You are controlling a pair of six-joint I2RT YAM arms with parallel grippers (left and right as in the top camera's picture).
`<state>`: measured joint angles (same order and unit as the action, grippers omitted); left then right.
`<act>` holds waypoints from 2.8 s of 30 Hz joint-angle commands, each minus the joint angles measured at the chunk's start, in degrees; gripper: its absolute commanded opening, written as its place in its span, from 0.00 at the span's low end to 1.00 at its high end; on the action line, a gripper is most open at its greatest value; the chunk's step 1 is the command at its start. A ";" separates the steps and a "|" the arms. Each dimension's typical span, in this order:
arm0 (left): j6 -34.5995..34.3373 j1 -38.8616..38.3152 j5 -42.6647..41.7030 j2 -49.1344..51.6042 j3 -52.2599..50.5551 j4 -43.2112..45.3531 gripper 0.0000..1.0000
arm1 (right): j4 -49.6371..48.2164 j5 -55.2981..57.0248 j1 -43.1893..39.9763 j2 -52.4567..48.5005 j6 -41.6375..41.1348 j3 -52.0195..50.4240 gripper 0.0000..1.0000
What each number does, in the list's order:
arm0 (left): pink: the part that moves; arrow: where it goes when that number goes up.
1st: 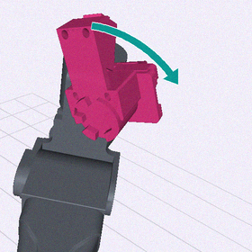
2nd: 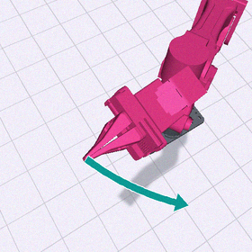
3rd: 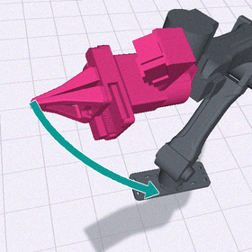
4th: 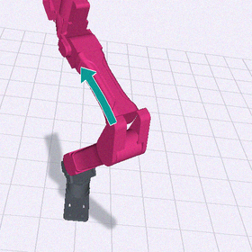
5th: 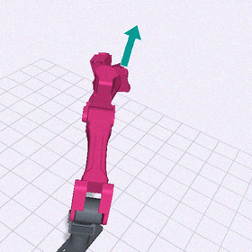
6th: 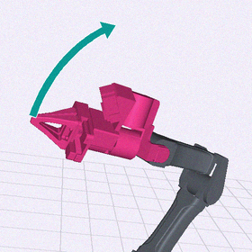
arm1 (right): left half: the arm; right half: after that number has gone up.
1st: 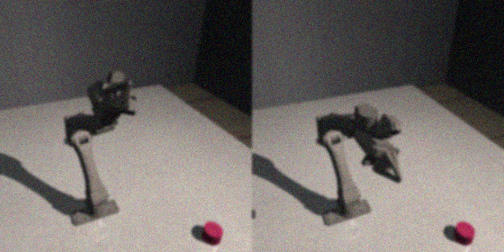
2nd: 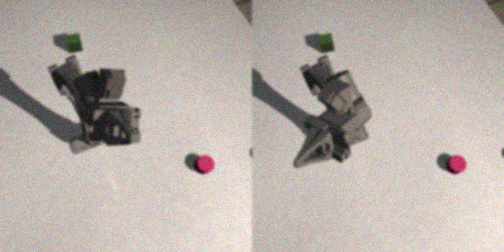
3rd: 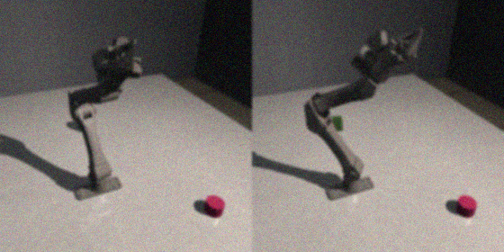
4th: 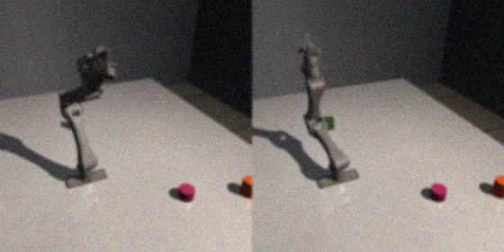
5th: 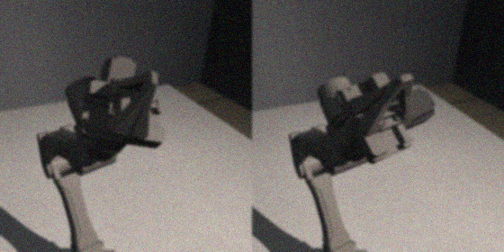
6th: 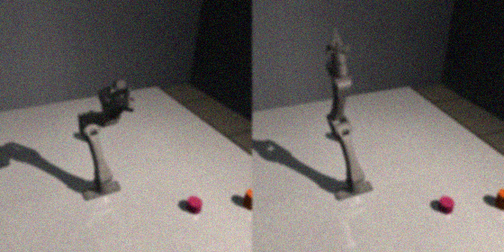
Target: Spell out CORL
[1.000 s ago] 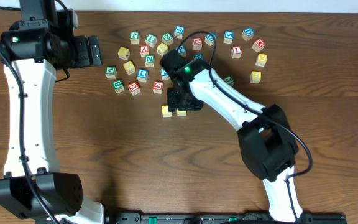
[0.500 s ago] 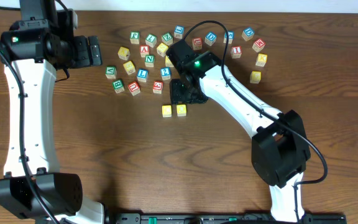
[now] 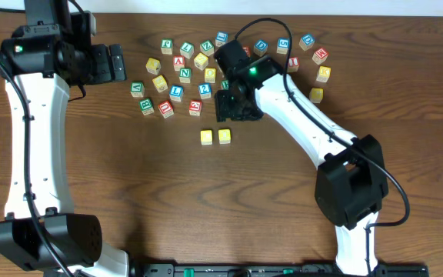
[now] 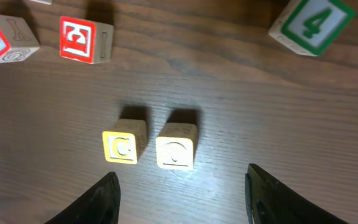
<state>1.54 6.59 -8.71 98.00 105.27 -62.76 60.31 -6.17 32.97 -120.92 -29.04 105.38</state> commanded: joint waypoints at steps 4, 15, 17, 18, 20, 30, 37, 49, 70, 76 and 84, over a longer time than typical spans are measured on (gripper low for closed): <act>0.35 -0.17 -0.31 0.11 1.46 -0.09 0.98 | 1.88 -0.44 -3.10 1.97 3.65 4.24 0.59; 0.35 -0.17 -0.31 0.11 1.46 -0.09 0.98 | 3.82 -0.44 -8.00 2.21 5.99 6.97 0.59; 0.35 -0.17 -0.31 0.11 1.46 -0.09 0.98 | 3.82 -0.42 -8.87 2.21 6.01 6.97 0.60; 0.35 -0.17 -0.31 0.11 1.46 -0.09 0.98 | 3.85 -0.42 -9.31 2.21 6.01 6.97 0.60; 0.35 -0.17 -0.31 0.11 1.46 -0.09 0.97 | 3.82 -0.44 -10.14 2.21 5.99 6.97 0.61; 0.35 -0.17 -0.31 0.11 1.46 -0.09 0.98 | 4.24 -3.04 -15.58 2.21 9.01 6.99 0.61; 0.35 -0.17 -0.31 0.11 1.46 -0.09 0.98 | 5.18 -3.06 -17.29 2.21 9.44 6.99 0.62; 0.35 -0.17 -0.31 0.11 1.46 -0.09 0.98 | 3.96 -2.73 -17.35 2.21 9.44 6.97 0.63; 0.35 -0.17 -0.31 0.11 1.46 -0.09 0.98 | 1.42 -1.42 -17.18 2.21 14.32 21.00 0.61; 0.35 -0.17 -0.31 0.11 1.46 -0.09 0.98 | 2.54 -1.46 -16.65 1.75 14.51 21.14 0.62; 0.35 -0.17 -0.31 0.11 1.46 -0.09 0.98 | 2.01 -1.46 -16.37 1.53 14.32 18.99 0.62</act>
<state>1.54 6.59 -8.71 98.00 105.27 -62.76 62.59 -8.10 16.27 -120.14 -15.62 125.38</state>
